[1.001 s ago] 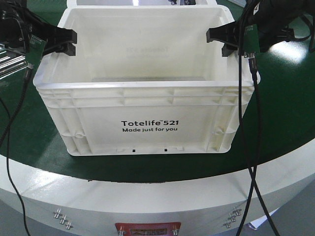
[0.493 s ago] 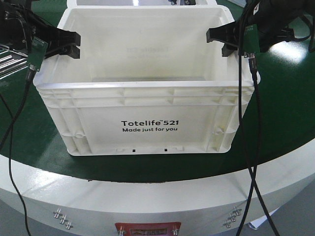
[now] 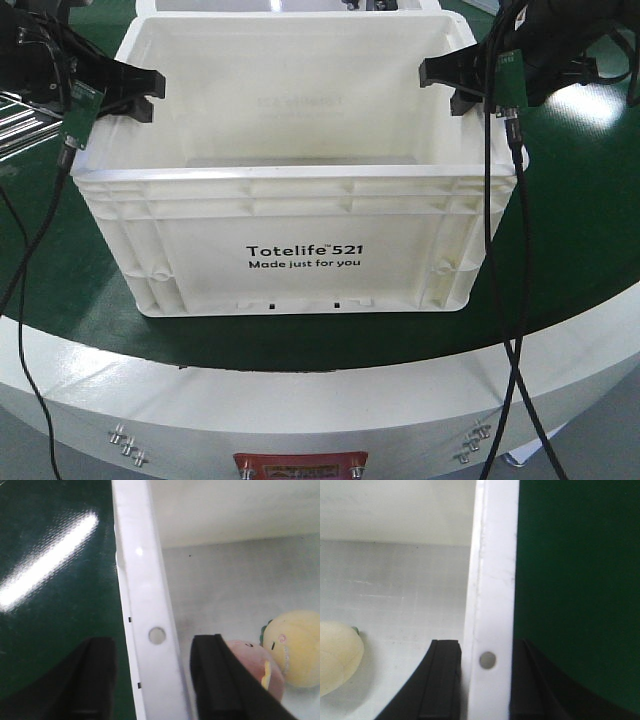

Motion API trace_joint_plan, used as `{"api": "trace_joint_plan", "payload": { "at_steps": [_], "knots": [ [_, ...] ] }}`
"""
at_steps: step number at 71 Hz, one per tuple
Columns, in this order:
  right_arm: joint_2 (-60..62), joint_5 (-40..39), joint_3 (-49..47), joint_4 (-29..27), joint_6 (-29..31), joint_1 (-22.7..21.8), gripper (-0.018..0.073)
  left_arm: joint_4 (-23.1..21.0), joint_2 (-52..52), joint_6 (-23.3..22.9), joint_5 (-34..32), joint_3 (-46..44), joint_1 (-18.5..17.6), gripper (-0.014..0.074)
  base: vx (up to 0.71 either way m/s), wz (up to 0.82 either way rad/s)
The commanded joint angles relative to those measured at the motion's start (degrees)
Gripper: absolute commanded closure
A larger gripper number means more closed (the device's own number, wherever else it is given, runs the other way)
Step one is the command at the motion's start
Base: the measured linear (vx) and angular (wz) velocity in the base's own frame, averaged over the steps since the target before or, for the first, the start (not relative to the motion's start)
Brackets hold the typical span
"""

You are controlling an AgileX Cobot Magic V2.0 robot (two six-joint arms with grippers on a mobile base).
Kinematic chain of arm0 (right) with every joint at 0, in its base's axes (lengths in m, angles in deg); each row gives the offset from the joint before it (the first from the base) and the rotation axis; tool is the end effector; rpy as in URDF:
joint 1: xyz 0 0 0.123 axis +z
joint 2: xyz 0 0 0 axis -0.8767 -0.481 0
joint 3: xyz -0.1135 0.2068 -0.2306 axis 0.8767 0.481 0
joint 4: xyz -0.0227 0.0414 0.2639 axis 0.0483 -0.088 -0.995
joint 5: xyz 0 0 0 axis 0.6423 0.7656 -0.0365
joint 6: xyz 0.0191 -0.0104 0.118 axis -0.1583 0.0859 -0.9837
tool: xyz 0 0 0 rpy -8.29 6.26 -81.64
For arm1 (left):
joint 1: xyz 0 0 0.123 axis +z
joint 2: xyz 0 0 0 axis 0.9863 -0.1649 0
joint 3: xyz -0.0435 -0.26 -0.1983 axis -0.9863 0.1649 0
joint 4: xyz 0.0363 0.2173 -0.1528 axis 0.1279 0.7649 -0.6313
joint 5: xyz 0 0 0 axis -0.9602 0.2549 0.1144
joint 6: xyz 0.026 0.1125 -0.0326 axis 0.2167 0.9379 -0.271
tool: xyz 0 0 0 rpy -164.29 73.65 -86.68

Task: Place moving items into box and shelve
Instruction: 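Close both grippers on the crate's side rims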

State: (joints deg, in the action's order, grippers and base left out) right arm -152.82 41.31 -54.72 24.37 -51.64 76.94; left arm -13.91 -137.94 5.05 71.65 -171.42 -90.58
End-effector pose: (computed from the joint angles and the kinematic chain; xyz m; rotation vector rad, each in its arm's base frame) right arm 0.4191 0.1122 0.3425 -0.1365 2.6010 0.0975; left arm 0.3943 -0.0786 0.3446 0.0318 2.5175 -0.2315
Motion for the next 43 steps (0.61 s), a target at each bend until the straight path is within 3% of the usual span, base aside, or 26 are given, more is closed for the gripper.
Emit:
{"api": "trace_joint_plan", "payload": {
  "at_steps": [1, 7, 33, 43],
  "knots": [
    [1.52, -0.54, -1.16, 0.75, 1.16, -0.17, 0.0574, 0.60, 1.85, 0.12, -1.62, -1.45, 0.01, 0.0443, 0.00, 0.00],
    [1.52, -0.54, -1.16, 0.75, 1.16, -0.17, 0.0574, 0.54, 1.85, 0.29, -1.62, -1.45, 0.01, 0.0628, 0.00, 0.00],
    [1.52, -1.47, -1.16, 0.75, 2.12, -0.06, 0.0574, -0.37, 1.85, 1.69, -1.67, -1.45, 0.01, 0.0624, 0.00, 0.00],
    [1.78, -1.64, -1.16, -0.16, 3.45, -0.04, 0.0574, -2.75, 2.84, 3.16, -2.17, -1.45, 0.01, 0.0624, 0.00, 0.00]
  ]
}}
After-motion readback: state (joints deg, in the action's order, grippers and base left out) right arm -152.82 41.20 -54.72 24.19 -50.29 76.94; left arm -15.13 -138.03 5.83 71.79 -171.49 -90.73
